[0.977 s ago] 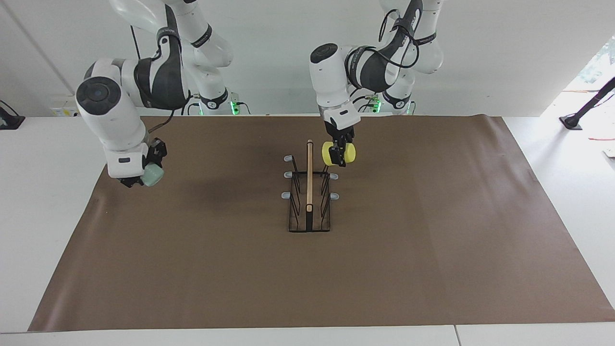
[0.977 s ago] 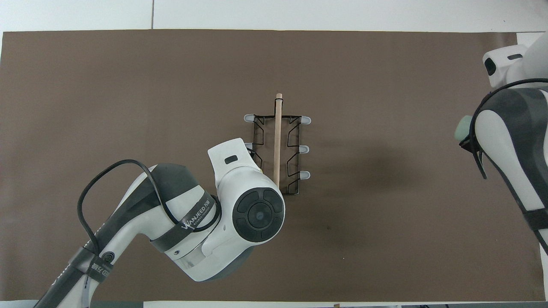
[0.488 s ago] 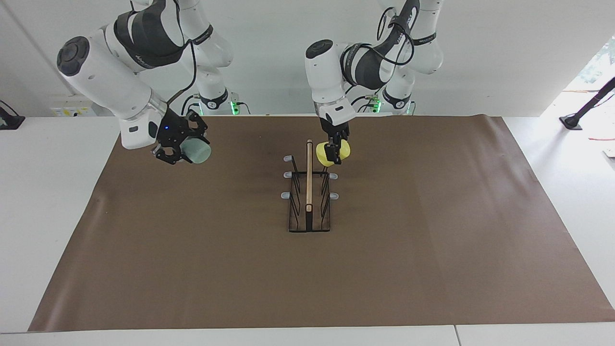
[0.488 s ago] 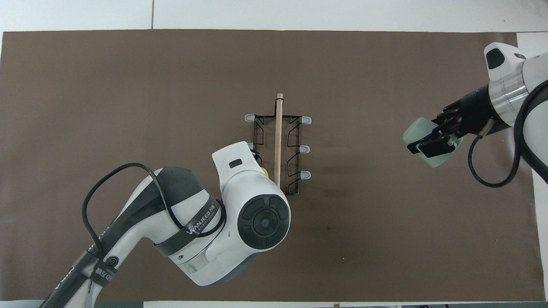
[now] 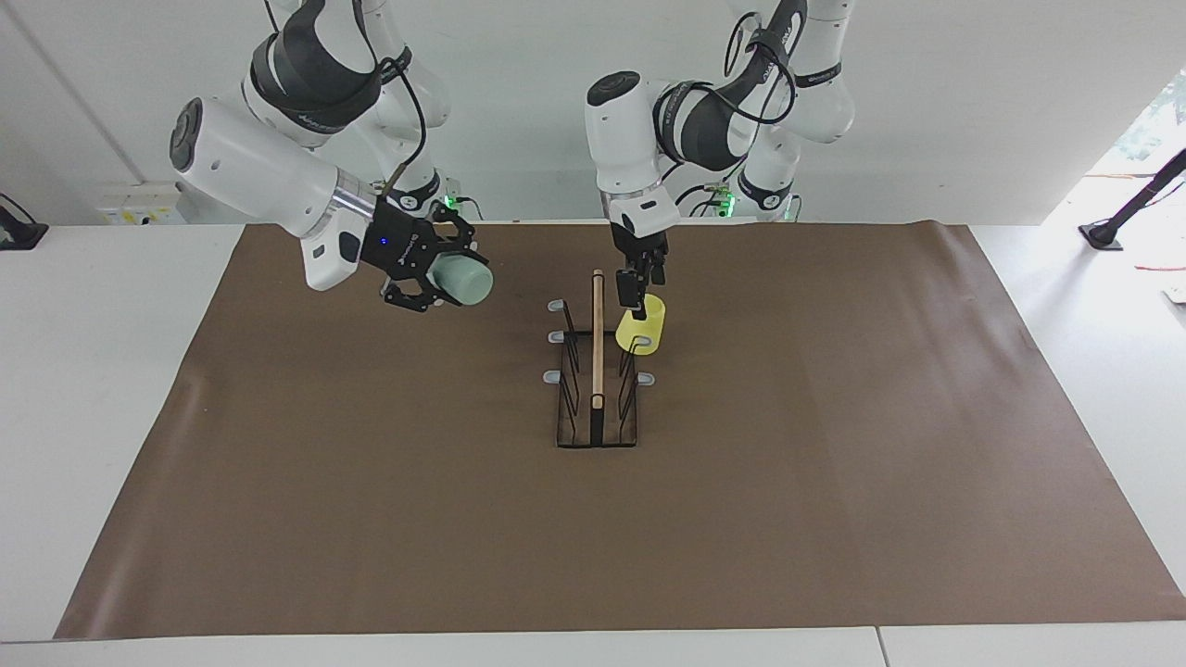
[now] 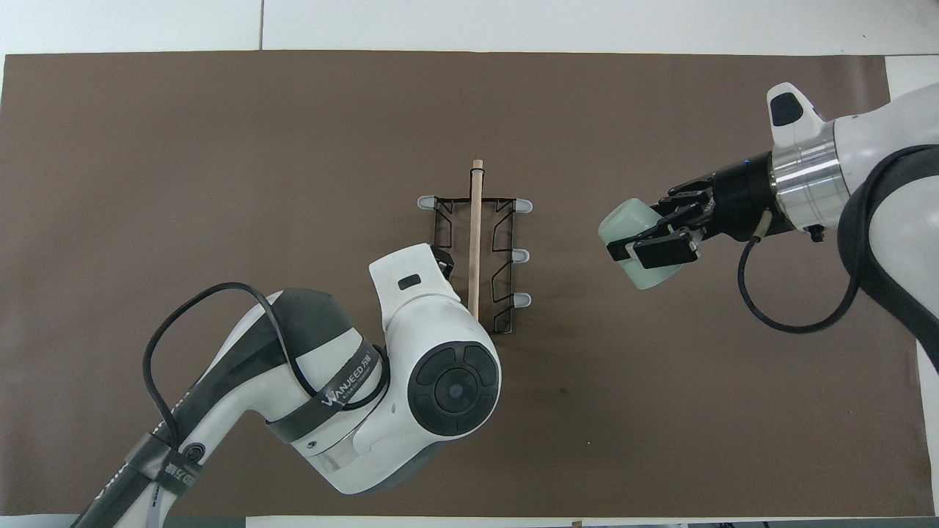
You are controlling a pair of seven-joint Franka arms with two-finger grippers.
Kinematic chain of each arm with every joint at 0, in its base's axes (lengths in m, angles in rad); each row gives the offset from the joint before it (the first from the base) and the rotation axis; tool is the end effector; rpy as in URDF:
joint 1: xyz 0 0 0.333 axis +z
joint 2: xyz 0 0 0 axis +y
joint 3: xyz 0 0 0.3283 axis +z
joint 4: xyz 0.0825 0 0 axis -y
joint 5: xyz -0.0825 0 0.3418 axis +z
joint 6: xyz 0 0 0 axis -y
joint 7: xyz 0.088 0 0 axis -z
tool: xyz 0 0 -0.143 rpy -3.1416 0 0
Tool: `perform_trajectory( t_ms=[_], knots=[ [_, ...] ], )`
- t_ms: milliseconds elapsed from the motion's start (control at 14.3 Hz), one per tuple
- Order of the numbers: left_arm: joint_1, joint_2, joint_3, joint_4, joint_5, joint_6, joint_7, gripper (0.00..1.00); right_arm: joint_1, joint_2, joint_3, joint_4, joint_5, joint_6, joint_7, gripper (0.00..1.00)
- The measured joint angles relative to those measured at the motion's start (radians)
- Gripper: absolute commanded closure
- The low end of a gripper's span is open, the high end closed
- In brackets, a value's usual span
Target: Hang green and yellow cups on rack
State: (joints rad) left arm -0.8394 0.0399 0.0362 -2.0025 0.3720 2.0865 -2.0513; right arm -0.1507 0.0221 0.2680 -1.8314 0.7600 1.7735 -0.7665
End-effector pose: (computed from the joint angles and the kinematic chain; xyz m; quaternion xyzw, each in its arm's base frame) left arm 0.3920 -0.3641 0.4420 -0.8485 -0.5029 -0.1650 0.0020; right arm 0.5132 0.1442 0.5269 -0.8759 -0.3160 -0.0806 0.3557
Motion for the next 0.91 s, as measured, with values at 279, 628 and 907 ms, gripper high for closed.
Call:
perform_trajectory(
  t_ms=[279, 628, 907],
  knots=[
    [0.119, -0.031, 0.009, 0.001, -0.007, 0.000, 0.287, 0.00, 0.063, -0.074, 0.002, -0.202, 0.270, 0.230, -0.205, 1.00],
    [0.325, -0.038, 0.015, -0.005, -0.117, 0.012, 0.883, 0.00, 0.193, -0.147, 0.005, -0.358, 0.636, 0.489, -0.418, 1.00],
    [0.501, -0.038, 0.018, -0.005, -0.254, 0.014, 1.393, 0.00, 0.283, -0.195, 0.006, -0.463, 0.938, 0.624, -0.686, 1.00]
  ],
)
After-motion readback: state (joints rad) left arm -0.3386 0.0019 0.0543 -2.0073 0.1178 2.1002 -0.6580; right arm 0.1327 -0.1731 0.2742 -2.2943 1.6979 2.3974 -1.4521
